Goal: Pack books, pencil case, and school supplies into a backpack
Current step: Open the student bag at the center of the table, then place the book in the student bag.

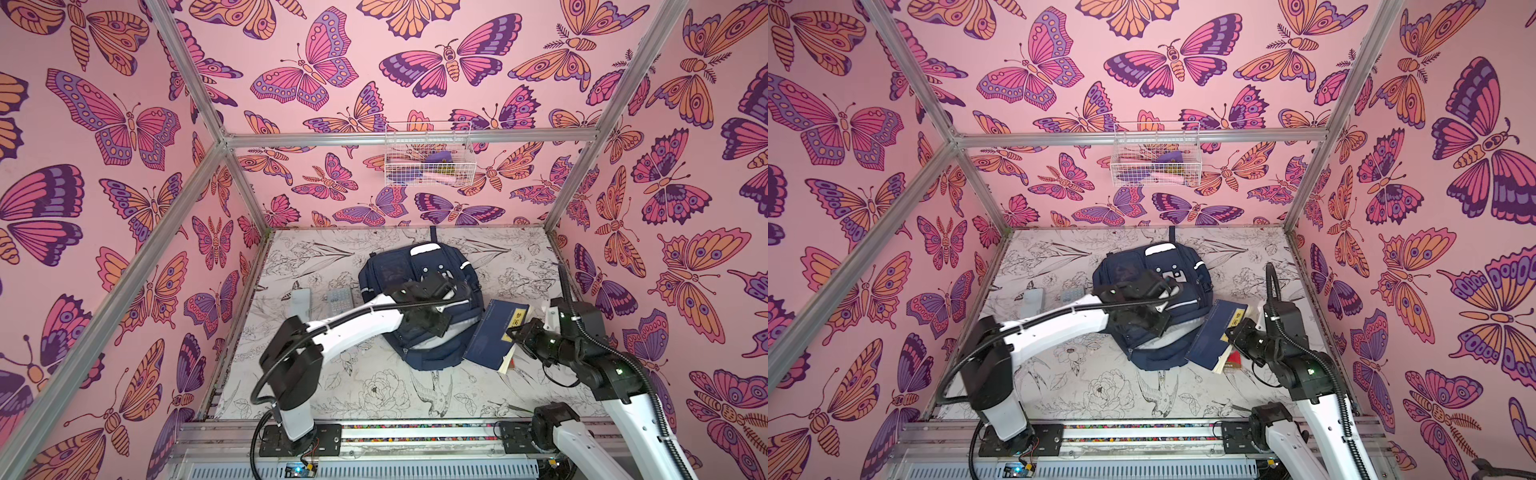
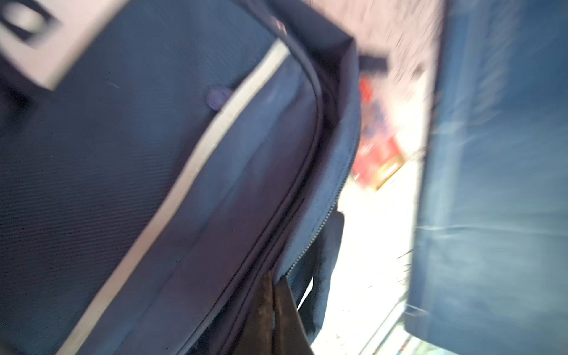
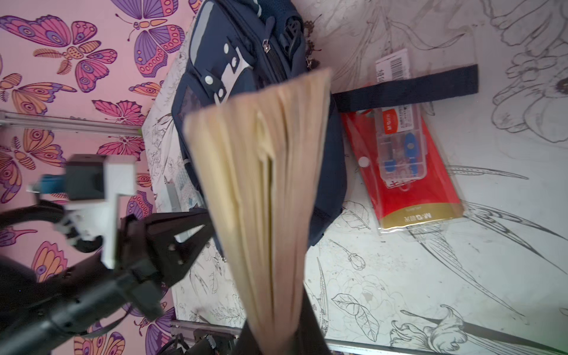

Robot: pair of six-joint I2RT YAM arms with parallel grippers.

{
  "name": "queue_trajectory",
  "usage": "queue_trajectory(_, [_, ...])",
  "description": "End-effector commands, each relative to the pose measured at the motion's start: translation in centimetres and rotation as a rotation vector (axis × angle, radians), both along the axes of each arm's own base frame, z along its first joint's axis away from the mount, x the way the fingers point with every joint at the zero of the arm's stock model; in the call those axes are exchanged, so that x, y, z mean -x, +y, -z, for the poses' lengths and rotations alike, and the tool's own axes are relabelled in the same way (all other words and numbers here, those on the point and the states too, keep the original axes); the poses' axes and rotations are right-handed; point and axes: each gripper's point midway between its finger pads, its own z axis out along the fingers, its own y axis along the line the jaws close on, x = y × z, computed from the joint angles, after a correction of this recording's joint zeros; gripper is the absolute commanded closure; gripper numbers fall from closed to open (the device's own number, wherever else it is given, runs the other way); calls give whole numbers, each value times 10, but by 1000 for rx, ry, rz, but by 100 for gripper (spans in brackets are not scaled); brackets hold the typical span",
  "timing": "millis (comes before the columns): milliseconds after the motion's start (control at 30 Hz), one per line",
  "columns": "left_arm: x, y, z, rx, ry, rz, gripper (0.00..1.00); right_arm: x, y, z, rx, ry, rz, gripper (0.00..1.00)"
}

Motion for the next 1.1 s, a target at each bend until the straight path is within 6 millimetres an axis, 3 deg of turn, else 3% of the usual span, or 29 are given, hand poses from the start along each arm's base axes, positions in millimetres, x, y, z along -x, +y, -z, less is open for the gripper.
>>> queue_trajectory(0, [-14,1,-55,233,-8,-58,100,-11,12,-22,-72,-89,-41,100])
queue_trajectory(133, [-12,4,-85,402,8,-39,100,-18,20,-15,-143,-92,-36,100])
queue_trajectory(233, [-11,4,-92,449,17,-32,100,-32,32,-11,-249,-106,-32,100])
queue_trajectory(500, [-9,-4,-90,498,67,-19,100,-86,54,0,-438,-180,51,100])
queue_trajectory(767, [-7,-12,-84,511,114,2,100,-125,109,2,-421,-240,37,100])
queue_trajectory(1000, [-5,-15,-73,507,158,5,100,-153,133,33,-381,-248,112,100])
queue_trajectory(1067, [-4,-15,-71,511,165,5,100,-157,139,45,-380,-225,125,91])
